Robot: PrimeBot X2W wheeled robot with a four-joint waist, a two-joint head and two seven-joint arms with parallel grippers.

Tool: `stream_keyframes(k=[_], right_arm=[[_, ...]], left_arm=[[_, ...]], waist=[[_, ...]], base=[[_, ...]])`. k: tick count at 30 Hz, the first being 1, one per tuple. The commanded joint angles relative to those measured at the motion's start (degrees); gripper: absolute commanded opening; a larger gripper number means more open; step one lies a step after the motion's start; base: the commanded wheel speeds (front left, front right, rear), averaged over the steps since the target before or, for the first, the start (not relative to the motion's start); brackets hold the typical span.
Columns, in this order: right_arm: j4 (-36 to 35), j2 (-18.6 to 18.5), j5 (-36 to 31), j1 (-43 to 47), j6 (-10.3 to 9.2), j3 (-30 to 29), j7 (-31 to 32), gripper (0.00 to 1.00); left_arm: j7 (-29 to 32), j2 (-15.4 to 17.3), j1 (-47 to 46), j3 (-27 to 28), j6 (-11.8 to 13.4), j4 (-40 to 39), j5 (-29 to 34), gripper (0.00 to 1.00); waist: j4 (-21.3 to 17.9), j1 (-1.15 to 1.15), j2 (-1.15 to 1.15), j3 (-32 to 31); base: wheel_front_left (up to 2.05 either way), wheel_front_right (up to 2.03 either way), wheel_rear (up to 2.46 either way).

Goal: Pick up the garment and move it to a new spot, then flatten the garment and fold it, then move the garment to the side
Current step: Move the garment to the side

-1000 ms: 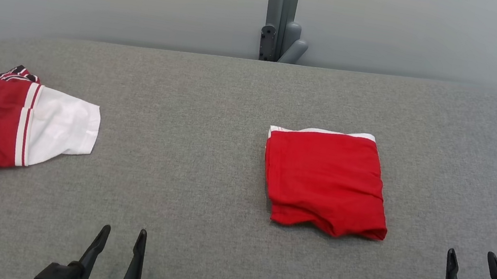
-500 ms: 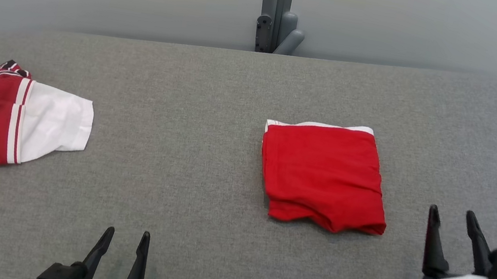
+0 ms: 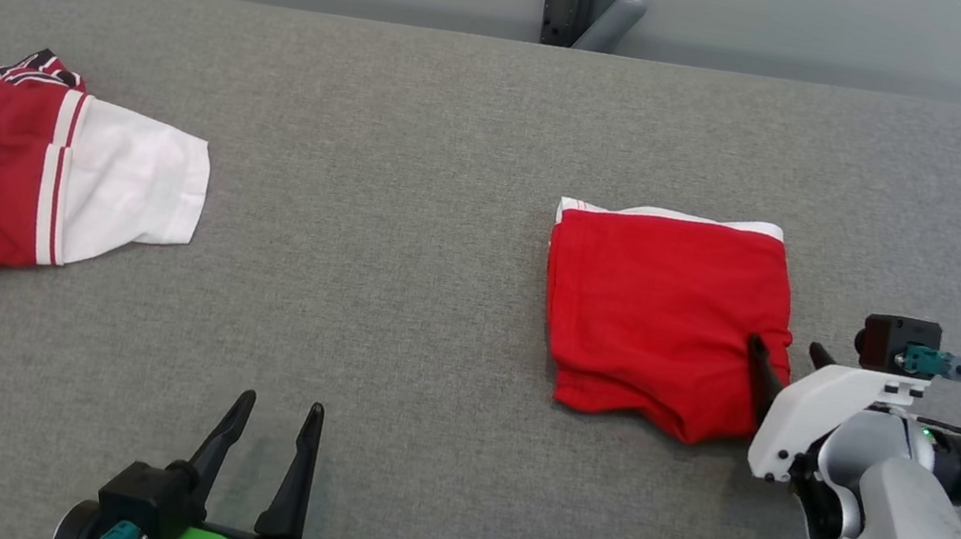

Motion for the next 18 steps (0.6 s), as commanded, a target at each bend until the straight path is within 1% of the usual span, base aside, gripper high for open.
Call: stream_keyframes(k=[1, 4, 5, 6, 8, 10, 13, 14, 16, 18], right_arm=[[3.5, 1.0, 0.2, -1.5, -0.05, -0.5, 0.8, 1.0], [7.2, 2.0, 2.0, -2.9, -0.05, -0.9, 1.6, 1.0], [8.1, 2.3, 3.2, -3.4, -0.04, -0.9, 1.7, 0.63], [8.4, 2.5, 4.1, -3.9, -0.04, -0.7, 1.4, 0.0], [8.8, 2.7, 6.0, -5.1, -0.04, -0.3, 0.9, 0.0], [8.3, 2.2, 7.7, -6.7, -0.04, 0.4, 0.7, 0.0], [7.6, -1.2, 8.6, -8.6, -0.09, 1.6, 1.4, 0.0], [7.6, -1.2, 8.6, -8.6, -0.09, 1.6, 1.4, 0.0], [7.3, -4.3, 8.6, -10.0, -0.08, 2.1, 2.2, 0.0], [7.0, -8.5, 8.0, -12.1, -0.07, 2.0, 2.8, 0.0]], left_arm=[[0.0, 0.2, -1.2, -0.1, 0.4, 0.0, -0.2, 1.0], [0.0, 0.2, -1.3, -0.2, 0.6, -0.1, -0.4, 1.0], [0.0, 0.2, -1.3, -0.1, 0.8, -0.2, -0.4, 1.0], [0.0, 0.2, -1.2, 0.0, 0.9, -0.4, -0.5, 1.0], [0.0, 0.2, -1.3, 0.2, 1.0, -1.0, -0.5, 1.0], [0.0, 0.2, -1.5, 0.4, 1.1, -1.6, -0.3, 1.0], [0.0, 0.2, -2.4, 0.5, 0.9, -2.4, 0.7, 1.0], [0.0, 0.2, -2.4, 0.5, 0.9, -2.4, 0.7, 1.0], [0.0, 0.2, -3.7, 0.5, 0.6, -2.8, 1.6, 1.0], [0.0, 0.2, -5.4, 0.3, 0.3, -2.9, 2.6, 1.0]], waist=[[1.7, 0.0, 0.18, 1.3], [1.8, 0.0, 0.18, 1.5], [1.6, 0.0, 0.18, 1.6], [1.3, 0.0, 0.18, 1.8], [0.1, 0.0, 0.18, 2.5], [-1.7, 0.0, 0.18, 3.6], [-4.8, 0.0, 0.18, 5.8], [-4.8, 0.0, 0.18, 5.8], [-6.7, 0.0, 0.18, 7.7], [-8.2, 0.0, 0.18, 10.3]], base=[[0.0, 0.0, 0.0], [0.0, 0.0, 0.0], [0.0, 0.0, 0.0], [0.0, 0.0, 0.0], [0.0, 0.0, 0.0], [0.0, 0.0, 0.0], [0.0, 0.0, 0.0], [0.0, 0.0, 0.0], [0.0, 0.0, 0.0], [0.0, 0.0, 0.0]])
